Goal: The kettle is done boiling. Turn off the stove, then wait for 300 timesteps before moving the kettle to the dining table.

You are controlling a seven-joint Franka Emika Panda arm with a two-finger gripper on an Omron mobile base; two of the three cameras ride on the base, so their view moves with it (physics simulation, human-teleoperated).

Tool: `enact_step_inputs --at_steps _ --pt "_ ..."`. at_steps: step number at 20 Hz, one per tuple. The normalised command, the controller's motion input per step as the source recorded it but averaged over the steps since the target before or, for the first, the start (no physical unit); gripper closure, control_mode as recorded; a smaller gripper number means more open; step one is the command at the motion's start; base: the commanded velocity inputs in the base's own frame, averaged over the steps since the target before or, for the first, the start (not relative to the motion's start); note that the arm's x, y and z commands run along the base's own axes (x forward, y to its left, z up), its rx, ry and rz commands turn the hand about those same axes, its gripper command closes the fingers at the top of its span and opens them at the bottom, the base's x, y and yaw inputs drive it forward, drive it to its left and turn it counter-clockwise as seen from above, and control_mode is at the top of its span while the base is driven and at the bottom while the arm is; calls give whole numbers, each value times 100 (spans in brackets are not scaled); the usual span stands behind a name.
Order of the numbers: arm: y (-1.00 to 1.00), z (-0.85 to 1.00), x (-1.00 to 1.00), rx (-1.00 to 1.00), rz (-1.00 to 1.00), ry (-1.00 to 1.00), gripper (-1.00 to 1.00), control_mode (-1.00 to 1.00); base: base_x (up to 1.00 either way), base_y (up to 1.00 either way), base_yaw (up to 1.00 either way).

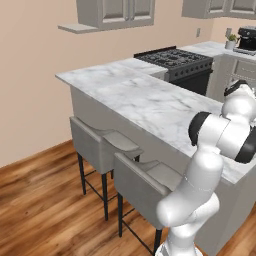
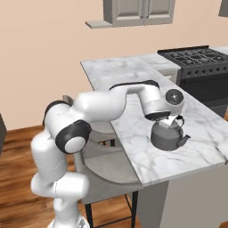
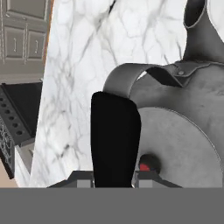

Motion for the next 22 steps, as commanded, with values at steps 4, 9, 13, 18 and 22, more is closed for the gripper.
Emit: enact_step_inputs --at_steps 4,9,13,18,22 --pt "17 -28 55 0 0 3 100 -100 0 0 0" --pt "19 -26 54 0 0 0 100 -100 0 0 0" --pt "17 -26 52 0 0 0 100 -100 0 0 0" --pt "17 -27 51 0 1 0 100 -100 0 0 0" --pt "17 -29 52 0 1 0 100 -100 0 0 0"
